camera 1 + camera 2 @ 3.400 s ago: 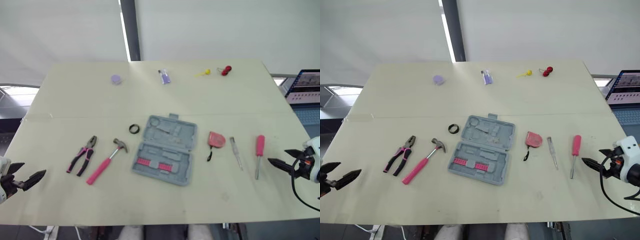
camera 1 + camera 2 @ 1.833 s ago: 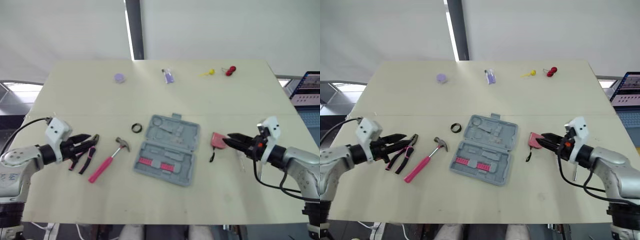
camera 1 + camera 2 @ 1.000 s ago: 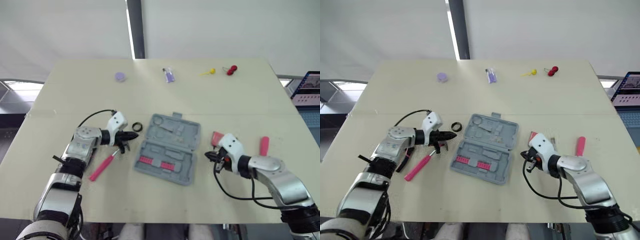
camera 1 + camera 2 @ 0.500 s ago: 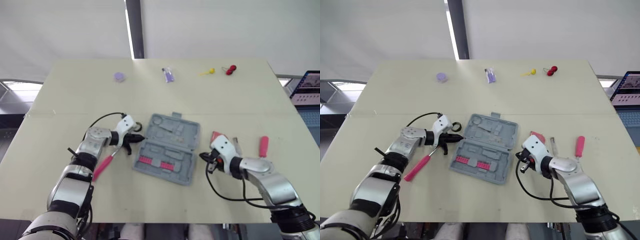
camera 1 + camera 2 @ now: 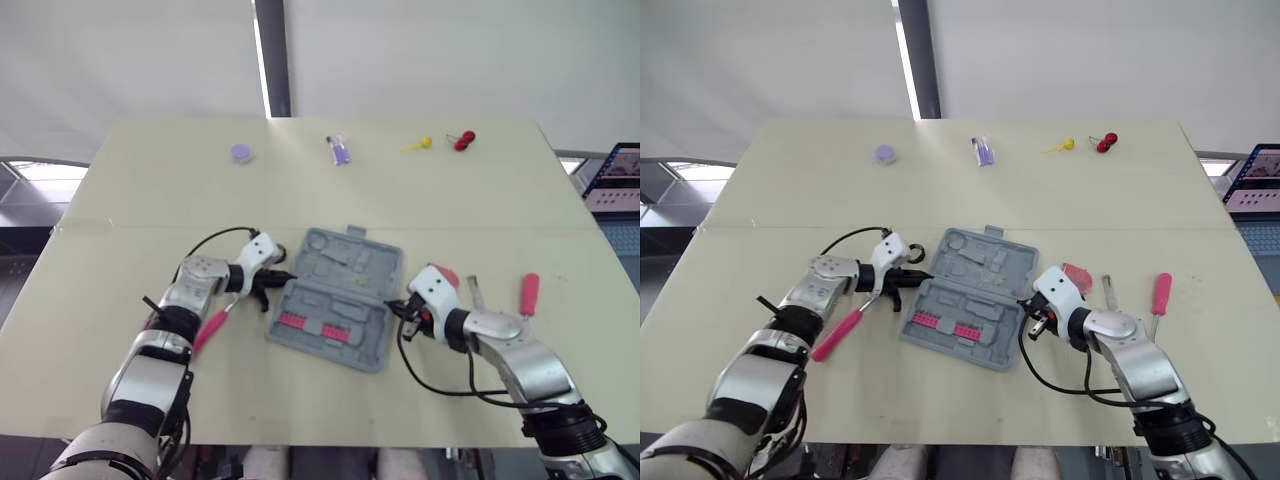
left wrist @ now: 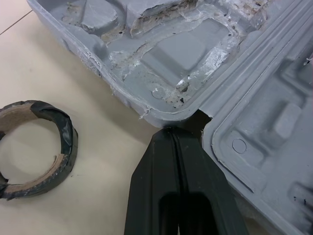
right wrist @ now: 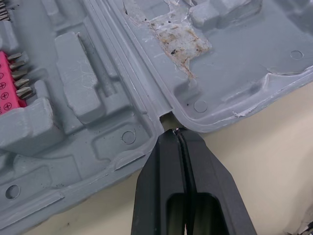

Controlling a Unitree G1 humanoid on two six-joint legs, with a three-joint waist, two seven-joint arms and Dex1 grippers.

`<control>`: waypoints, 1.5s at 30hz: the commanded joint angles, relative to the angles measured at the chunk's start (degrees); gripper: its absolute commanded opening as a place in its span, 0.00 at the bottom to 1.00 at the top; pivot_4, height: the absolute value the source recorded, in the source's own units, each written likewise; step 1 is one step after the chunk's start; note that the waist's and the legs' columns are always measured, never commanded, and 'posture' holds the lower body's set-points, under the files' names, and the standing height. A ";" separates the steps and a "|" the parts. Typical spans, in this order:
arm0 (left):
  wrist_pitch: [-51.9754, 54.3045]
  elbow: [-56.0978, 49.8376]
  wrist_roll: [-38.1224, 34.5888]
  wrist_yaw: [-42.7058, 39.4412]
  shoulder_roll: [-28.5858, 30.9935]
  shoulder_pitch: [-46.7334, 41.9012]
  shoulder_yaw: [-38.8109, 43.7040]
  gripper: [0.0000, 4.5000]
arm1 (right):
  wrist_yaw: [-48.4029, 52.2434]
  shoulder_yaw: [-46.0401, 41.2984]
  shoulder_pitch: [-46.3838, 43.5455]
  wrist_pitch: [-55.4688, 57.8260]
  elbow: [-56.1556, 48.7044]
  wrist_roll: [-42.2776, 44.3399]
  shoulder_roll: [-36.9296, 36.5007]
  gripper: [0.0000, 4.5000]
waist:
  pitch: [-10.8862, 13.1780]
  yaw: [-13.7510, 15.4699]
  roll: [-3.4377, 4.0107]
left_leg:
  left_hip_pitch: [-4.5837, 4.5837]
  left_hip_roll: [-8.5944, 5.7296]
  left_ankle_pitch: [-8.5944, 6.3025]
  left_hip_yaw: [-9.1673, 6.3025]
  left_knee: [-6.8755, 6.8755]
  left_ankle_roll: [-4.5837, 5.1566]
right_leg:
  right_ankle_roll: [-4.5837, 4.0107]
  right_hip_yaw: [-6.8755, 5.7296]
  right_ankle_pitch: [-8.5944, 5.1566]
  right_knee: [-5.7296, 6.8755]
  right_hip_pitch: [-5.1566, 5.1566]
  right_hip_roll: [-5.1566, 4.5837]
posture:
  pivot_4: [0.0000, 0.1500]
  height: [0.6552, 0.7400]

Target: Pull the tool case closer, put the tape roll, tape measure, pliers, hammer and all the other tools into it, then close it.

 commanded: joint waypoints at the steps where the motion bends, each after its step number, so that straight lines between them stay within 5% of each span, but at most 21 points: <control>1: -1.00 -1.05 0.38 0.14 -1.04 0.00 0.15 0.01 | -0.30 0.06 -0.63 -0.82 -0.74 -0.11 0.37 0.01 | 0.00 0.01 0.00 | 0.00 0.00 0.00 0.00 0.01 0.00 | 0.00 0.00 0.00 0.01 0.00 0.00 | 1.00 1.00; 9: 1.37 -5.93 -0.64 -1.76 -0.87 2.27 -0.03 0.01 | 0.85 -0.20 -0.18 -0.54 -1.32 0.73 -0.02 0.01 | 0.00 -0.06 0.00 | 0.00 0.00 0.00 0.00 0.01 0.00 | 0.00 0.00 0.00 0.02 0.00 0.00 | 1.00 1.00; 29: 20.69 -44.35 -3.54 -6.33 4.92 23.49 -2.15 0.01 | 10.10 -1.79 4.19 1.55 -7.13 7.46 -5.40 0.01 | 0.00 -0.02 0.01 | 0.00 0.02 0.00 0.00 0.01 0.00 | 0.00 0.02 0.00 -0.01 0.02 0.00 | 1.00 1.00; 45: 30.00 -63.18 -6.18 -5.64 10.13 37.14 -2.97 0.01 | 12.85 -1.76 9.49 6.73 -14.33 13.21 -9.10 0.01 | 0.00 0.17 0.01 | 0.01 0.02 -0.03 0.01 0.02 0.04 | 0.00 0.03 0.00 -0.07 0.08 -0.01 | 1.00 1.00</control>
